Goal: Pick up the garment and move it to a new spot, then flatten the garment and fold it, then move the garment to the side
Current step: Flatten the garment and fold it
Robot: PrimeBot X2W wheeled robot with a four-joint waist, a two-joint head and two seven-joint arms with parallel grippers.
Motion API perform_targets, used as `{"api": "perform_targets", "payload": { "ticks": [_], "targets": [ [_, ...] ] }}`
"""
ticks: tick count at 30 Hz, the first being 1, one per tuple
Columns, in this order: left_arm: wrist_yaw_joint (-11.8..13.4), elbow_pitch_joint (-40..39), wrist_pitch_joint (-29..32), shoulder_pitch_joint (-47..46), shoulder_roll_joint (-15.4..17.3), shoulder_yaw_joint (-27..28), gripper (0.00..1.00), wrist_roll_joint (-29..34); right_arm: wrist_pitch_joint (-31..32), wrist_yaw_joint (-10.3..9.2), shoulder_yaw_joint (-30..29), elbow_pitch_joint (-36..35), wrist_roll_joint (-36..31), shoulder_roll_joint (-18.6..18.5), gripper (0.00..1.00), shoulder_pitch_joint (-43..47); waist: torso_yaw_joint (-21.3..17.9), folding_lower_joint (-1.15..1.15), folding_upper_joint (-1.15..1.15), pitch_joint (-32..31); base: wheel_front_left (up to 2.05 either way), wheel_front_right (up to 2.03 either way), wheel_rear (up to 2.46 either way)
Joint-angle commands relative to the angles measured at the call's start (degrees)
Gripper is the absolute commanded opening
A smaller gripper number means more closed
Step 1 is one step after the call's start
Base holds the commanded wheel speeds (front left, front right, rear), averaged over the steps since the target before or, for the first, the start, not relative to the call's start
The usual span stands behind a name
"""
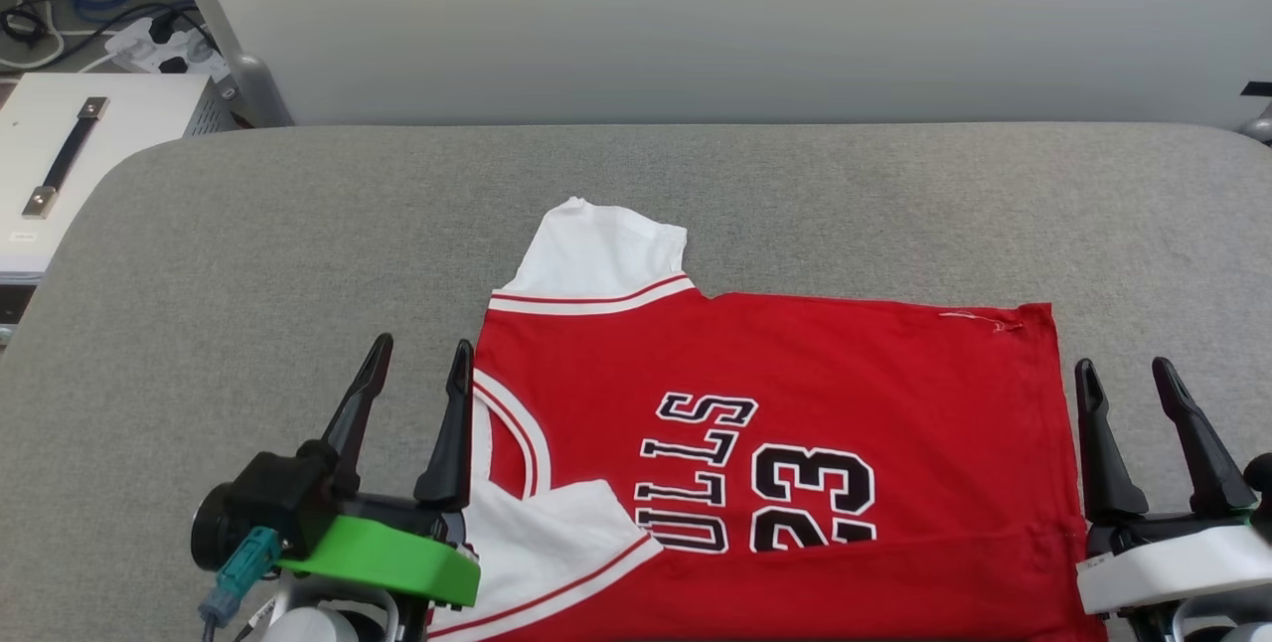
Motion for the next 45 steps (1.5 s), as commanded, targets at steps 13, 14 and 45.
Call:
{"api": "perform_targets", "payload": {
  "ticks": [13, 14, 45],
  "targets": [
    [-6.8, 2.8, -0.3, 3.0, -7.8, 7.4, 1.0, 8.0, -2.7, -0.05, 1.0, 2.4, -2.8, 2.5, 1.0, 0.1, -0.4, 0.0, 0.0, 0.7, 0.0, 0.0, 0.0],
    [-6.9, 3.0, -0.3, 2.9, -8.0, 7.5, 1.0, 8.2, -2.7, -0.05, 1.1, 2.5, -2.7, 2.4, 1.0, -0.1, -0.5, 0.0, 0.0, 0.8, 0.0, 0.0, 0.0],
    [-7.1, 22.4, 56.0, -53.4, 19.5, -14.1, 1.0, -17.1, -2.8, -0.05, 8.2, -3.0, -1.2, 5.9, 1.0, -12.4, -17.0, 0.0, 0.0, 23.7, 0.0, 0.0, 0.0]
  ]
}}
